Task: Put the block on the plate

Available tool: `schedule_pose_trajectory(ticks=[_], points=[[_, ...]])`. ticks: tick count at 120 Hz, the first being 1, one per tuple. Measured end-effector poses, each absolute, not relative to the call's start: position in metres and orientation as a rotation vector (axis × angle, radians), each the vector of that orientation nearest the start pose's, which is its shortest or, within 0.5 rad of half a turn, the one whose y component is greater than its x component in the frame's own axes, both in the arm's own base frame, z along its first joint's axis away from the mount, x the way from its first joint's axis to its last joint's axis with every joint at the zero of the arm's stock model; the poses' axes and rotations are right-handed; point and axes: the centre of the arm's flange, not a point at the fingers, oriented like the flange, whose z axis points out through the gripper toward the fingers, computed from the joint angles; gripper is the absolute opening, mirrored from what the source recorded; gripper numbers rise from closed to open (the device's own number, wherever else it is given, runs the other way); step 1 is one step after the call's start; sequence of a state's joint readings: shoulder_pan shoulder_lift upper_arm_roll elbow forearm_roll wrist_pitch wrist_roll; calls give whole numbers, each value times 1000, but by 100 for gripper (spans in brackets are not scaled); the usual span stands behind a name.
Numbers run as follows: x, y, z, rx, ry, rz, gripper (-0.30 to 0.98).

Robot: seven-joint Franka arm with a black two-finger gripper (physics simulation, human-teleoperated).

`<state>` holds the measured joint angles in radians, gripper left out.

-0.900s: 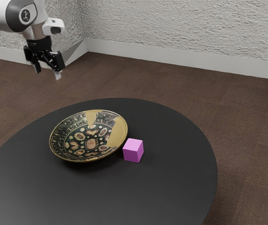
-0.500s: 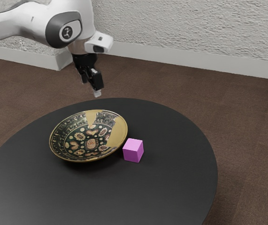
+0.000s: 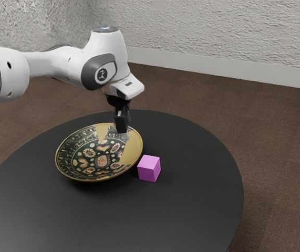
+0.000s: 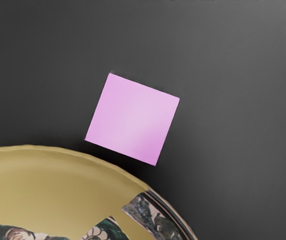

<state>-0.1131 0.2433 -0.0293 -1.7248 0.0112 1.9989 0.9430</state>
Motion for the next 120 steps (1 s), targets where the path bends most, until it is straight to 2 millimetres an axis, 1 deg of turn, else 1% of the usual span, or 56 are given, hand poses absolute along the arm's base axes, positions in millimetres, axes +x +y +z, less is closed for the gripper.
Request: schedule_pose_trajectory(ticks=[17, 30, 36, 68, 84, 120], points=[[633, -102, 417, -2542, 1814, -27, 69], [641, -107, 386, -2466, 1928, -2, 69], [644, -108, 376, -2430, 1965, 0, 69], [661, -115, 343, -2292, 2115, -17, 69], [665, -110, 323, -2268, 2157, -7, 69], [668, -105, 300, -2222, 2218, -7, 69]])
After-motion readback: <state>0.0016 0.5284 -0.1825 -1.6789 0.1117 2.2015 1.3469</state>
